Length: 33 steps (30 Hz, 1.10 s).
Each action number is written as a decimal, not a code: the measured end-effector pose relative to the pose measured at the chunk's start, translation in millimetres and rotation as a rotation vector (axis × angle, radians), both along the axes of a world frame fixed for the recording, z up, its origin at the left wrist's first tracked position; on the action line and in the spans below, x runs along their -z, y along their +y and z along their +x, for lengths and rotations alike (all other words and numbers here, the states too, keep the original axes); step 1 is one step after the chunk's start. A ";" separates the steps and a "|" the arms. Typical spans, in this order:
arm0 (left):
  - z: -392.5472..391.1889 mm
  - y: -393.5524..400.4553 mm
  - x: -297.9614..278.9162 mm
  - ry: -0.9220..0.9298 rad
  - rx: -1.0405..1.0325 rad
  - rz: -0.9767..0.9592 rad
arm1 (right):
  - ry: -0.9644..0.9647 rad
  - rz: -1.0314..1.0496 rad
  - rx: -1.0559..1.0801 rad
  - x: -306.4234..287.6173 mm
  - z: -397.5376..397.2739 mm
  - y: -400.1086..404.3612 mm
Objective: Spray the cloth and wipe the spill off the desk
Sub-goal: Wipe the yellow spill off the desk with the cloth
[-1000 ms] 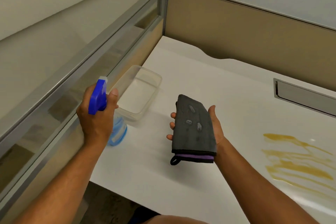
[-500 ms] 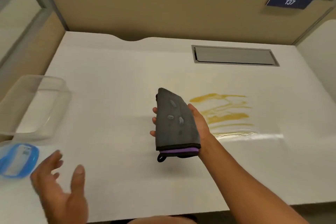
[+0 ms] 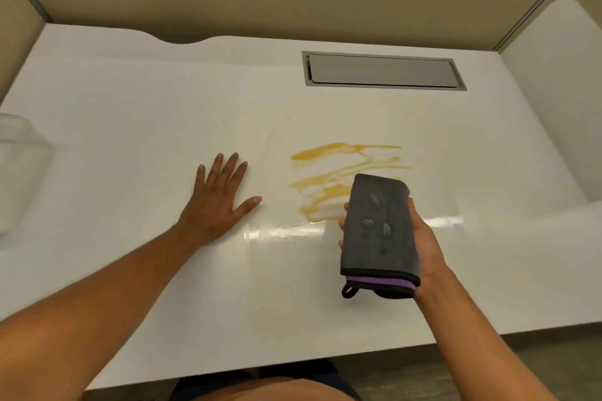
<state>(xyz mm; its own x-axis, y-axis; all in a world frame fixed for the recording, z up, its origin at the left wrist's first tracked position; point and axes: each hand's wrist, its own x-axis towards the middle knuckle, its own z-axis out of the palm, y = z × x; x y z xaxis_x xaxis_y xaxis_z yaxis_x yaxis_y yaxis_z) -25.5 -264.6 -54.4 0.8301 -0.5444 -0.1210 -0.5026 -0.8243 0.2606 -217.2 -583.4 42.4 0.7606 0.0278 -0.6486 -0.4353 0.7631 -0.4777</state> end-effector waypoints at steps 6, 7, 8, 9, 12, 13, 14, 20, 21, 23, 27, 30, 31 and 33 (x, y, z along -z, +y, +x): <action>-1.0 0.0 15.3 -0.216 0.026 0.074 | 0.046 -0.287 0.068 -1.8 -2.2 -46.9; -0.8 -0.8 16.6 -0.222 0.017 0.070 | 0.074 -0.411 0.076 -2.2 0.3 -52.1; -0.6 -1.8 16.4 -0.232 0.013 0.063 | 0.079 -0.569 0.065 -0.7 5.2 -55.7; 0.1 -2.7 16.5 -0.218 0.007 0.063 | 0.099 -0.736 0.051 -0.7 12.3 -56.1; 0.4 -4.1 16.5 -0.152 -0.021 0.037 | 0.003 -1.428 -0.211 16.2 37.3 -48.7; 0.1 -3.8 16.2 -0.137 -0.033 0.029 | -0.034 -1.670 -0.354 27.1 45.5 -44.2; -0.2 -4.0 15.5 -0.127 -0.039 0.024 | -0.043 -1.880 -0.494 39.9 53.5 -38.4; -0.8 -4.7 10.0 -0.111 -0.043 0.024 | 0.090 -2.189 -0.723 86.6 68.8 -6.7; -1.0 -4.9 8.9 -0.110 -0.040 0.025 | 0.087 -2.204 -0.713 87.6 67.8 -8.0; -1.3 -4.7 7.0 -0.100 -0.034 0.022 | 0.088 -2.213 -0.714 88.7 61.9 -9.6; -2.3 -4.7 6.2 -0.105 -0.038 0.029 | 0.089 -2.214 -0.702 89.9 20.5 -1.3; -2.2 -5.5 4.6 -0.105 -0.043 0.030 | 0.057 -2.209 -0.756 90.3 -29.6 -2.4; -2.7 -5.8 4.5 -0.106 -0.042 0.030 | 0.038 -2.199 -0.790 89.6 -43.6 -6.6; -3.5 -6.2 4.3 -0.111 -0.042 0.027 | 0.000 -2.186 -0.853 85.1 -52.1 -24.5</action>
<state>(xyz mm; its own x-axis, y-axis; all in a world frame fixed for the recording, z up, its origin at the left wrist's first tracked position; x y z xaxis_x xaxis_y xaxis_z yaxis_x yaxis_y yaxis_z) -29.0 -270.8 -58.7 0.8610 -0.5069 -0.0415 -0.4922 -0.8511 0.1828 -269.3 -607.8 -42.7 0.9558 -0.2539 -0.1481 -0.2610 -0.9649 -0.0300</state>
